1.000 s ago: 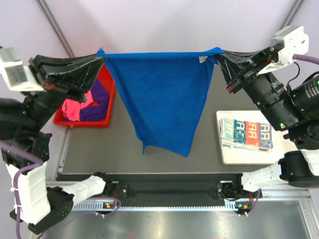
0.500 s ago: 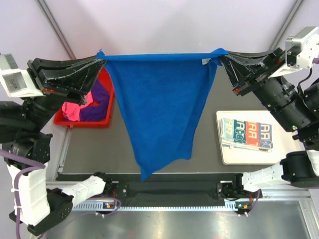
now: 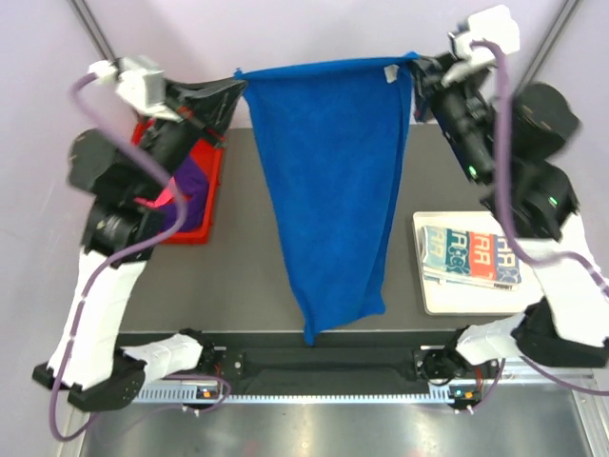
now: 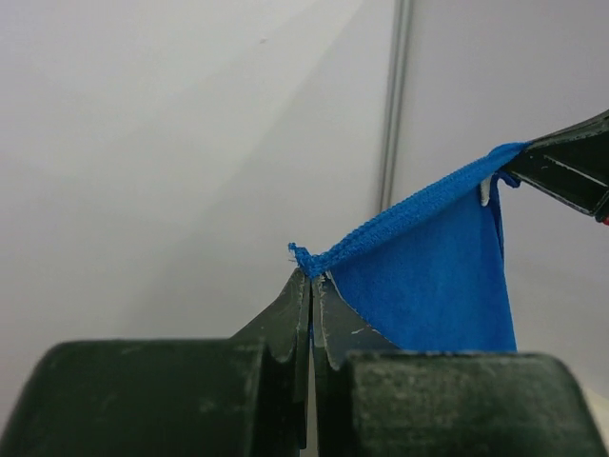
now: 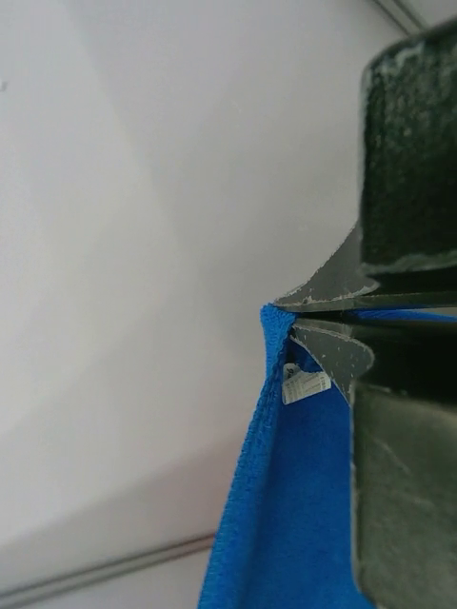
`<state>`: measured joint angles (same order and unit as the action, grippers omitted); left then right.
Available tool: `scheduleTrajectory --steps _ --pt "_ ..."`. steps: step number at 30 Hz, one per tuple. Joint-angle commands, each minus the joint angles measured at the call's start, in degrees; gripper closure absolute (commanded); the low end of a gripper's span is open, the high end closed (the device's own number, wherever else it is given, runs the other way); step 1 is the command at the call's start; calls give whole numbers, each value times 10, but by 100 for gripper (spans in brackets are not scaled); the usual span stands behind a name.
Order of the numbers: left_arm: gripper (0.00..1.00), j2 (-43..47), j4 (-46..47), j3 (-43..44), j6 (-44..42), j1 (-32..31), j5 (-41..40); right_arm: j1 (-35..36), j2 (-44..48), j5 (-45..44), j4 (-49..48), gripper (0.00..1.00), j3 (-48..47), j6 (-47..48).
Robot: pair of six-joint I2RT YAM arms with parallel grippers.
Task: Fold and stack the towels
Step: Flatten out the crumpled towel
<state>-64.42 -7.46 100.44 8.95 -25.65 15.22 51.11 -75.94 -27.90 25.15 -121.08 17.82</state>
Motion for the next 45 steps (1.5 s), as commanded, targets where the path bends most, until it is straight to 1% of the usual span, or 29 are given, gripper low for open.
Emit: scheduleTrajectory --steps 1,2,3,5,8,10,12,14,15,19,24,29,34,39,43,45 --pt "100 -33 60 -18 -29 5 -64 -93 -60 154 24 100 -39 -97" --pt "100 -40 66 -20 -31 6 -69 -120 -70 170 25 100 -56 -105" --pt "100 -50 68 -21 -34 8 -74 -127 -78 180 23 100 -63 -111" --pt "100 -51 70 -24 -33 13 -72 -134 -90 182 26 100 -87 -111" --pt "100 -40 69 -17 -27 13 -50 -136 -74 205 39 100 -98 -117" --pt "100 -25 56 -14 -24 13 -35 -136 -46 223 49 100 -91 -125" --pt "100 -5 43 -13 -21 13 -13 -135 -20 237 49 100 -59 -132" --pt "100 10 40 -17 -16 13 9 -135 27 266 39 100 -16 -146" --pt "100 25 35 -16 -11 13 24 -135 53 277 38 100 -7 -153" --pt "100 60 20 -12 1 13 52 -135 106 332 47 100 10 -170" --pt "100 93 9 -10 12 13 62 -135 142 376 59 100 8 -199" --pt "100 102 2 5 19 13 66 -135 160 415 60 100 9 -221" --pt "100 93 6 18 30 13 58 -135 152 404 61 100 5 -224" --pt "100 56 10 18 28 13 7 -135 118 368 61 100 6 -201" --pt "100 25 21 18 20 13 -24 -138 49 307 59 100 -14 -164" --pt "100 -1 23 21 8 13 -47 -156 23 311 57 100 -26 -162"
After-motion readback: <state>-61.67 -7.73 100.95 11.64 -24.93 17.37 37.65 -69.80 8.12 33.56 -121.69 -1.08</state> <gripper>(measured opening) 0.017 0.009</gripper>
